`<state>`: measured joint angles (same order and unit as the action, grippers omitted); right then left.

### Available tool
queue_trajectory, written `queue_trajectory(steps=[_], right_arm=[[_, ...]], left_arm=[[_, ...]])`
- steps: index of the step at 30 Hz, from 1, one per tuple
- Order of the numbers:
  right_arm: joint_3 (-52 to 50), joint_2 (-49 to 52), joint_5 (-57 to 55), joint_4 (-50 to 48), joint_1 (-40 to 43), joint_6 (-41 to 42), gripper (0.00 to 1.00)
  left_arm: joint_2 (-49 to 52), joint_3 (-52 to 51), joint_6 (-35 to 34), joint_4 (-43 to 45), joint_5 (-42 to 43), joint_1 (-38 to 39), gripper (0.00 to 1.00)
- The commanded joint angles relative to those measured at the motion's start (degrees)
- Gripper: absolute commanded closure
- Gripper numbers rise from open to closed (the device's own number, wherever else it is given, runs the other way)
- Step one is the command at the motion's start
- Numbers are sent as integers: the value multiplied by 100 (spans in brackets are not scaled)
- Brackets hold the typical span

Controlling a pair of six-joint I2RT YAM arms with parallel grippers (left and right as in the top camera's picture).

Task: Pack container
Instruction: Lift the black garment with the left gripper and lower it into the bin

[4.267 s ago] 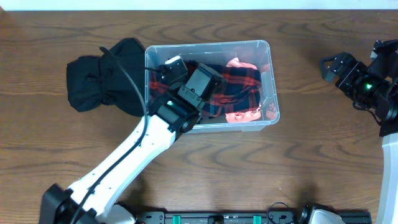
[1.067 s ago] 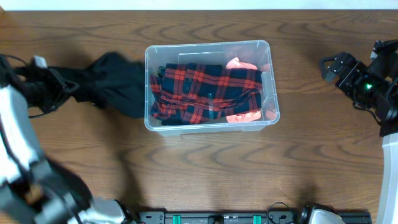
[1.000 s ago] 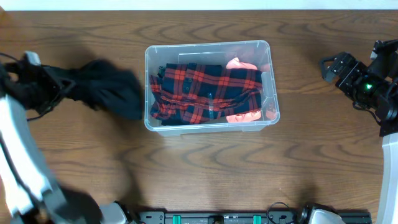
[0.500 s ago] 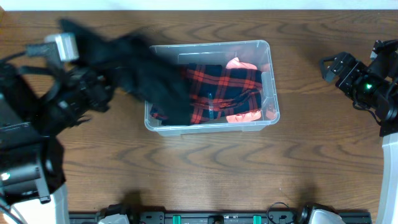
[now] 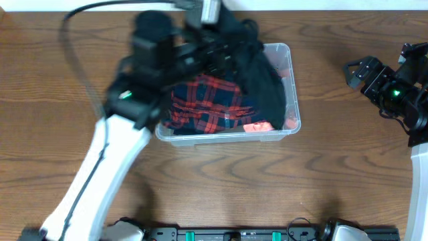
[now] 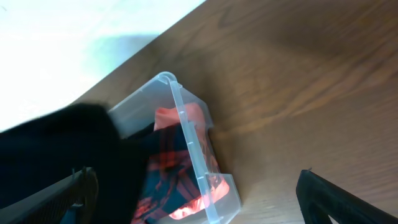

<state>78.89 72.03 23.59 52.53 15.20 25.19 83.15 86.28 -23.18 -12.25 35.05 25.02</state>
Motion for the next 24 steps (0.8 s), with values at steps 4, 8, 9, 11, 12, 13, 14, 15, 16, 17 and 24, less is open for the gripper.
queue_trajectory(steps=[4, 8, 9, 11, 12, 13, 14, 15, 16, 17, 24], right_arm=[[-4, 24, 20, 2, 37, 4, 1], [-4, 24, 20, 2, 37, 4, 1], [-4, 24, 20, 2, 37, 4, 1], [-4, 24, 20, 2, 37, 4, 1], [-4, 24, 20, 2, 37, 4, 1], [-4, 24, 20, 2, 37, 4, 1], [-4, 24, 20, 2, 37, 4, 1], [-4, 24, 20, 2, 37, 4, 1], [-4, 24, 20, 2, 37, 4, 1], [-4, 24, 20, 0, 37, 4, 1], [-4, 24, 20, 4, 37, 4, 1]], left_arm=[[645, 181, -35, 496, -1246, 664, 94], [881, 181, 219, 109, -1681, 898, 94], [920, 181, 258, -46, -1755, 944, 94], [973, 181, 256, -413, -1908, 1019, 94], [977, 181, 256, -623, -1982, 1056, 94], [977, 181, 251, -857, -2085, 1086, 94], [970, 181, 240, -1088, -2210, 1126, 94], [951, 181, 203, -1314, -2306, 1161, 94], [931, 181, 203, -1510, -2369, 1193, 94], [914, 181, 146, -1742, -2476, 1244, 94], [894, 175, -214, -3423, -3449, 1510, 90]])
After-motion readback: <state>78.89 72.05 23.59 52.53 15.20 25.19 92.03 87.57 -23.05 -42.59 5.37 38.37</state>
